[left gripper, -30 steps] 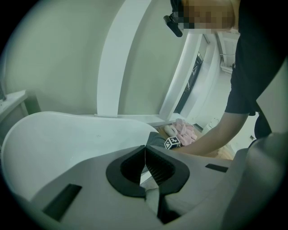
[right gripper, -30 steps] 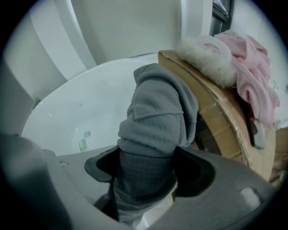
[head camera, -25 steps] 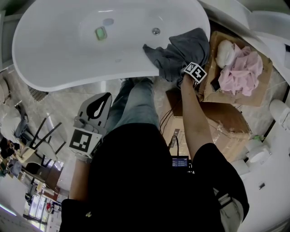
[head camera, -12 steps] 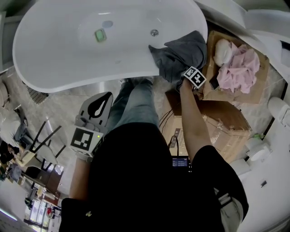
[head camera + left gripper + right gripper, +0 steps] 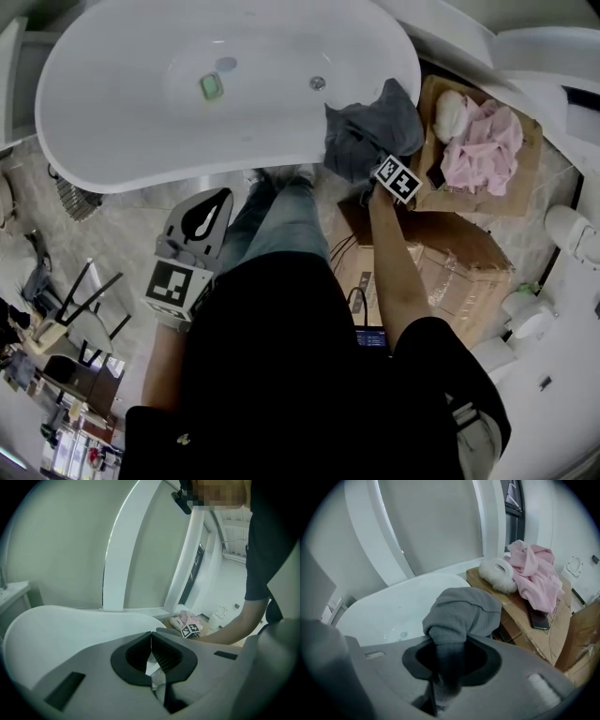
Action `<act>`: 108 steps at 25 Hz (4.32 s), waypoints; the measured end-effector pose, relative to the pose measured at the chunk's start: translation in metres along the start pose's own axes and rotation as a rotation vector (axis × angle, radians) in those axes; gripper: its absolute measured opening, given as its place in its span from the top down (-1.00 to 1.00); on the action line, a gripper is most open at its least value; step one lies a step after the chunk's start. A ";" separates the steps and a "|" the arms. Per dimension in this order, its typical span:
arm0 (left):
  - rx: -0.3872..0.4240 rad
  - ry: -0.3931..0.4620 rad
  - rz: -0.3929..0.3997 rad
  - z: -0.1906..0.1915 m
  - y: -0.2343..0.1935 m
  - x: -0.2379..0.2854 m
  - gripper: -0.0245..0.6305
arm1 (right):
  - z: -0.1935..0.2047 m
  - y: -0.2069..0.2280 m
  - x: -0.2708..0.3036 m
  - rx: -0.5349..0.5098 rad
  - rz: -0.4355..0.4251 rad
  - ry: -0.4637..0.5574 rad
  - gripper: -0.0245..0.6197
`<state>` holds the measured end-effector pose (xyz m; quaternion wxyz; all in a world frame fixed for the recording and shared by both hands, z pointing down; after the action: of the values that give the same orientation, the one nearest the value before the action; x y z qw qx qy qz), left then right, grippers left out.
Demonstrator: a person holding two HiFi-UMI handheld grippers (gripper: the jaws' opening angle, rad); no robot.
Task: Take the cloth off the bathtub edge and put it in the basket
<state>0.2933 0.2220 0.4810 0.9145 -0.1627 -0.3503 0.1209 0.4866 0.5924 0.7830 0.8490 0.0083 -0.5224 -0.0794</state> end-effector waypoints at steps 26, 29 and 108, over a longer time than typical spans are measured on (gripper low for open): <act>0.034 0.360 -0.191 -0.021 -0.027 -0.159 0.89 | -0.111 -0.179 -0.246 -0.398 -0.424 0.284 0.62; 0.000 0.402 -0.255 -0.014 -0.025 -0.181 0.89 | -0.117 -0.212 -0.261 -0.471 -0.523 0.280 0.62; -0.793 0.676 -1.182 0.323 -0.415 -0.724 0.89 | 0.391 -1.212 -0.312 -1.541 -1.294 -0.261 0.62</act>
<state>-0.4068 -0.3331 0.4310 0.7578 -0.2917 -0.0987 -0.5753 -0.1511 -0.5322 0.5669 0.3533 -0.2690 -0.3129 -0.8396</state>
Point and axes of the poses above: the fingertips, and each gripper's own axes: x forward along the fingers, y to its right, z out of its underside, the point moved 6 cm from there along -x, backward along the fingers, and after that the axes turned 7 degrees about -x, right-handed, at the moved point
